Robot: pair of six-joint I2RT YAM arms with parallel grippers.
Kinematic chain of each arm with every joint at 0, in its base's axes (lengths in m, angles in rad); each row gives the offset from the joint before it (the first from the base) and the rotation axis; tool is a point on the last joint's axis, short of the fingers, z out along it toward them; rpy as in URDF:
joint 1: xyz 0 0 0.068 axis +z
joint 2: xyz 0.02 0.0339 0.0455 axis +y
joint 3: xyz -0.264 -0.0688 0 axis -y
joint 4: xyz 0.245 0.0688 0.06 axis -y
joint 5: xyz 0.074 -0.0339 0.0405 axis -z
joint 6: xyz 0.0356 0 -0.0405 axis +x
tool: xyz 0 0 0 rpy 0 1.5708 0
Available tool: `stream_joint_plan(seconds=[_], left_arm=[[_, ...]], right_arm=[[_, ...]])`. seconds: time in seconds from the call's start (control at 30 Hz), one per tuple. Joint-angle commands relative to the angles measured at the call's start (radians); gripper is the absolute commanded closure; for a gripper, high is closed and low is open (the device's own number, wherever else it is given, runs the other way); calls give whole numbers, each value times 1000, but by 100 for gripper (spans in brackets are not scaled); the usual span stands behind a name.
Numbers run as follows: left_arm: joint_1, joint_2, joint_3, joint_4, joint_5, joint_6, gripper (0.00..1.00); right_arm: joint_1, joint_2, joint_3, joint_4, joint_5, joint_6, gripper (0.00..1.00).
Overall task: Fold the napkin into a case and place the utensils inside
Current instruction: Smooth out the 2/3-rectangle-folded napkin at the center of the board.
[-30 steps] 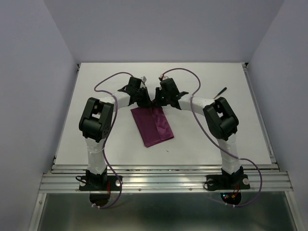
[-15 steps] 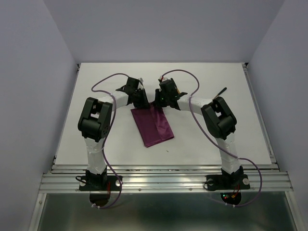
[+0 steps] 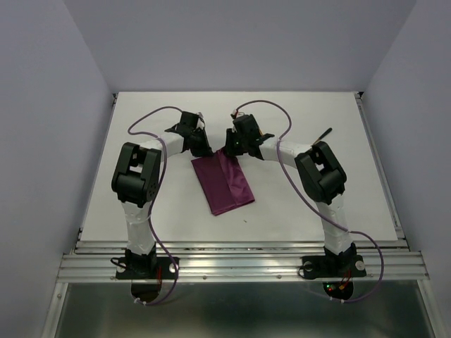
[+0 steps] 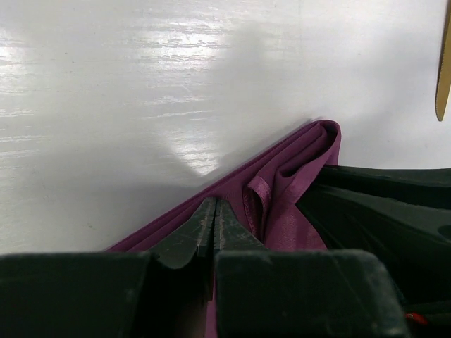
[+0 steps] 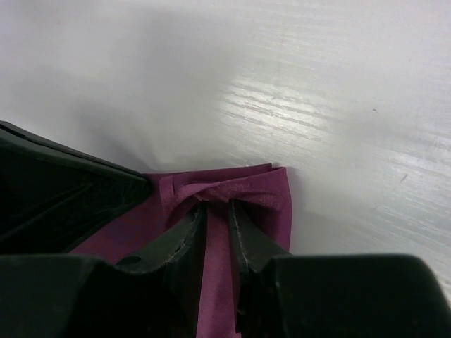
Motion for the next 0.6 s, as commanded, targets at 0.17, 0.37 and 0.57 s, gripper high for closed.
stream_joint_plan(seconds=[0.17,0.37,0.57], left_arm=[[1,3,12,15,-5,-4,91],[1,14,13,24,18,-5,92],[1,26,23,35,33,-15,94]], right_arm=[[1,14,77,9,-26,4,75],[1,25,92,4,-55,11,76],[10,25,91,3,-62,12,76]])
